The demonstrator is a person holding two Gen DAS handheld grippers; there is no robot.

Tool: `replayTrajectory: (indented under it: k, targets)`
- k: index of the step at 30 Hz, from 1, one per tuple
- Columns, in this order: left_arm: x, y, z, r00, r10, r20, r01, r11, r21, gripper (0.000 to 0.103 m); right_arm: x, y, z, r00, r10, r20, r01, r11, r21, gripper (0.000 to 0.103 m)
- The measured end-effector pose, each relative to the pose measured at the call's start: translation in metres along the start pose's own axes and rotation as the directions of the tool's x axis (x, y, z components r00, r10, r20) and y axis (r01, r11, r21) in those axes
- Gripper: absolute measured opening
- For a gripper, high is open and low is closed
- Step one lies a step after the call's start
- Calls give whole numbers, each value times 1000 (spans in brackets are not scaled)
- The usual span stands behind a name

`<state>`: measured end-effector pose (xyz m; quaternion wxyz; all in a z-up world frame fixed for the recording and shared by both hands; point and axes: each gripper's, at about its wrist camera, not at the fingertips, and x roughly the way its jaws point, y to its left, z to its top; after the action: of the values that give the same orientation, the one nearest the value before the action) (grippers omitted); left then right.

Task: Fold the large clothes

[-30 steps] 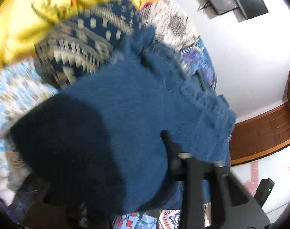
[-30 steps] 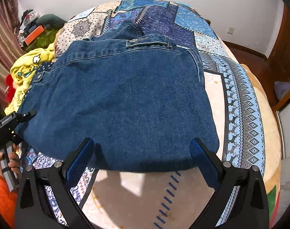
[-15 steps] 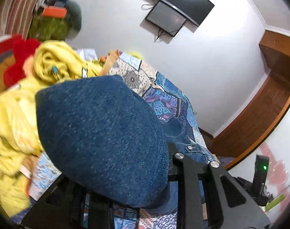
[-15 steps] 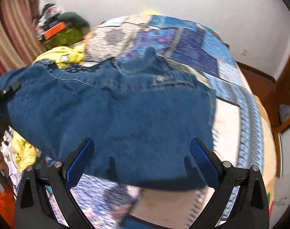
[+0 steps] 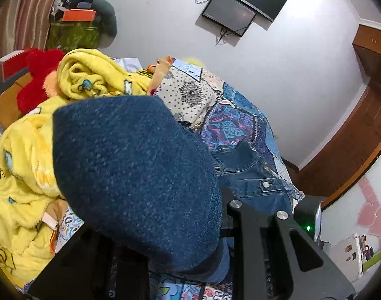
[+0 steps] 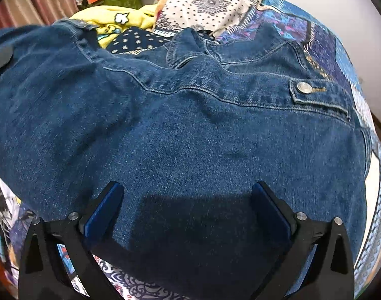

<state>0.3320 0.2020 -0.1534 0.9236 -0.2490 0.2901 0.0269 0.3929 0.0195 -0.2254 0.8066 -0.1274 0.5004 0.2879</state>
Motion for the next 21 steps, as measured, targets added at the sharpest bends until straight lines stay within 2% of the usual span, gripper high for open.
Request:
replayTrajectory:
  k: [3, 6, 10, 14, 17, 21]
  targets:
    - [1, -22, 5, 1000, -15, 6, 15, 999, 42, 25, -10, -12, 0, 998, 60, -10, -60, 998, 36, 103]
    - [5, -55, 8, 999, -47, 13, 46, 994, 96, 25, -35, -32, -7, 995, 91, 47, -96, 989, 113, 103]
    - [23, -115, 9, 995, -97, 1, 95, 982, 163, 25, -72, -72, -27, 991, 55, 122, -79, 976, 201, 103]
    - [47, -177, -8, 988, -144, -50, 152, 953, 261, 25, -111, -125, -57, 983, -39, 178, -22, 944, 329, 103]
    - [72, -224, -47, 978, -152, -145, 197, 903, 382, 25, -134, -163, -84, 977, -88, 194, -4, 905, 426, 103]
    - [102, -251, -111, 964, -45, -261, 191, 802, 567, 26, -154, -196, -110, 971, -145, 189, 27, 855, 518, 103]
